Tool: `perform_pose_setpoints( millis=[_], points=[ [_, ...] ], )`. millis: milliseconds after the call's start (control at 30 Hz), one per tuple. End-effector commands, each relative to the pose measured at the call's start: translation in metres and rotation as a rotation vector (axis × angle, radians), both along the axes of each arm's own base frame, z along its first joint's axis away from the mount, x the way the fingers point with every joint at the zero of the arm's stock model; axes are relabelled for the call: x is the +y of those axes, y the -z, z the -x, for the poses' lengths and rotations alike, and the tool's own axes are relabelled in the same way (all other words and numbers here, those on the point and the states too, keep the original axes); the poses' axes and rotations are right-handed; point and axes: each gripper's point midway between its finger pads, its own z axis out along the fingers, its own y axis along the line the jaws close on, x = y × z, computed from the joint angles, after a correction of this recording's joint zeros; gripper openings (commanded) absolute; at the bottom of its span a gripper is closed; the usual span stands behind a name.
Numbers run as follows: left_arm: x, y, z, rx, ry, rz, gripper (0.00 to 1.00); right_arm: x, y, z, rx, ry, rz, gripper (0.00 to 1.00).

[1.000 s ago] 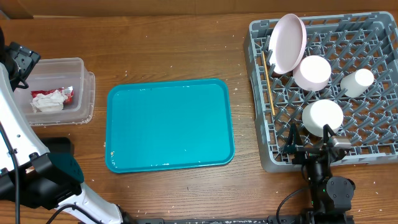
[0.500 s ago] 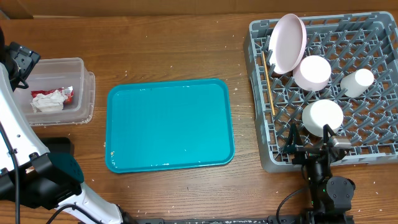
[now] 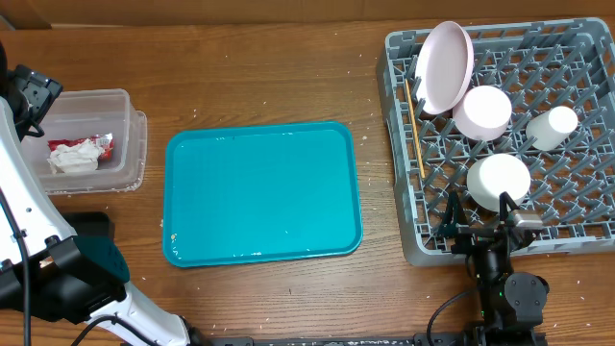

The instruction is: Sort waste into correct bins and load items into the dishwasher

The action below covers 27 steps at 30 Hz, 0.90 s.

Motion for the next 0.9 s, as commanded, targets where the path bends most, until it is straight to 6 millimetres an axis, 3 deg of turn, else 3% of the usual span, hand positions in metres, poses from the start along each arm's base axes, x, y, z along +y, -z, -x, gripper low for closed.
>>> perform_pose_setpoints(
  millis=[0, 267, 533, 733, 867],
  points=[
    [-0.006, -0.004, -0.003, -0.014, 0.002, -0.004, 1.00, 0.002, 0.001, 0.000, -0.007, -0.010, 0.007, 1.00],
    [-0.054, -0.071, 0.007, -0.168, 0.098, -0.078, 1.00, 0.002, 0.001, 0.000, -0.007, -0.010, 0.007, 1.00],
    [-0.097, -0.117, 0.022, -0.290, 0.190, -0.119, 1.00, 0.002, 0.001, 0.000, -0.007, -0.010, 0.007, 1.00],
    [-0.104, -0.133, 0.040, -0.327, 0.199, -0.145, 1.00, 0.002, 0.001, 0.000, -0.007, -0.010, 0.007, 1.00],
    [-0.112, -0.111, 0.067, -0.190, 0.293, -0.147, 1.00, 0.002, 0.001, 0.000, -0.007, -0.011, 0.007, 1.00]
  ],
)
